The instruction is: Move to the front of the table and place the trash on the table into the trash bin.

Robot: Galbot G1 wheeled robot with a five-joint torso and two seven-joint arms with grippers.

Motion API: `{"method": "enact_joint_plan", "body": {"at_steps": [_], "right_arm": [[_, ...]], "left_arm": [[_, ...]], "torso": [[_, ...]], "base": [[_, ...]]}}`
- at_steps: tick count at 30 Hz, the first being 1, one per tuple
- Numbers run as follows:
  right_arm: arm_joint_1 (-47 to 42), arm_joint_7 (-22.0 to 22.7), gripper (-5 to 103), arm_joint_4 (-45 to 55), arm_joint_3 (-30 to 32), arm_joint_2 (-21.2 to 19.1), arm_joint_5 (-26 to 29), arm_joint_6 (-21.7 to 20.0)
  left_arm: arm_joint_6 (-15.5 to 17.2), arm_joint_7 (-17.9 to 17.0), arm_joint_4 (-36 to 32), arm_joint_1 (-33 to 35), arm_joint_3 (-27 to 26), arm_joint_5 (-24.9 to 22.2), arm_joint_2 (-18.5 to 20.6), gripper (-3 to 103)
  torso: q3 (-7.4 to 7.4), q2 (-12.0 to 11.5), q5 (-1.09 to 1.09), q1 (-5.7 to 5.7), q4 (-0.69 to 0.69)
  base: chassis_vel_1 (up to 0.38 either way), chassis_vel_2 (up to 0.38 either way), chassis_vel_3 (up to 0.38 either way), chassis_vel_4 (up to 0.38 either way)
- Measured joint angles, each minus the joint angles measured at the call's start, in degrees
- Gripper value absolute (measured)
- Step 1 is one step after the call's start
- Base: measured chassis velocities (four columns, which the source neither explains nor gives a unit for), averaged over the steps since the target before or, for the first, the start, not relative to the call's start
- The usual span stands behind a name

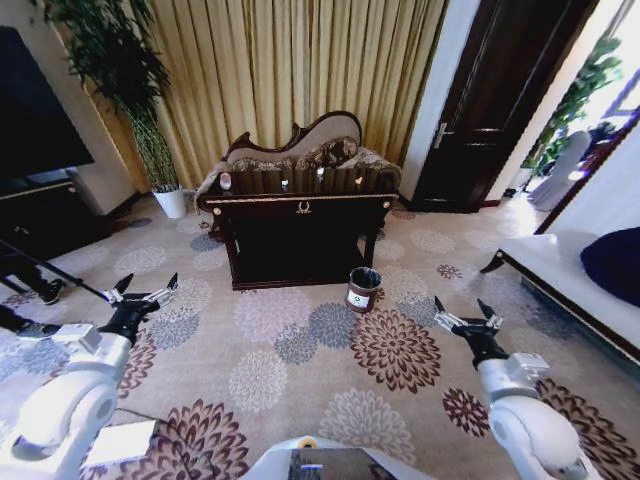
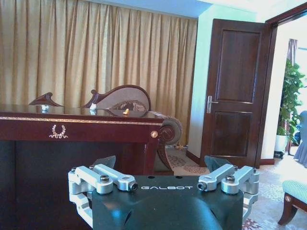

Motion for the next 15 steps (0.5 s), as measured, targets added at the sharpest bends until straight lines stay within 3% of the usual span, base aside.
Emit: {"method": "enact_joint_plan", "body": {"at_steps": [15], "right_arm": [[0.25, -0.26, 100, 0.2, -1.08, 0.59, -1.05, -0.09]], "left_arm": [[-0.15, 0.28, 0.16, -0.03, 0.04, -0.14, 0.31, 100]], "torso": [[0.0, 0.0, 0.0, 0.0, 0.0]], "base": [[-0.046, 0.055, 0.043, -0.049]]}}
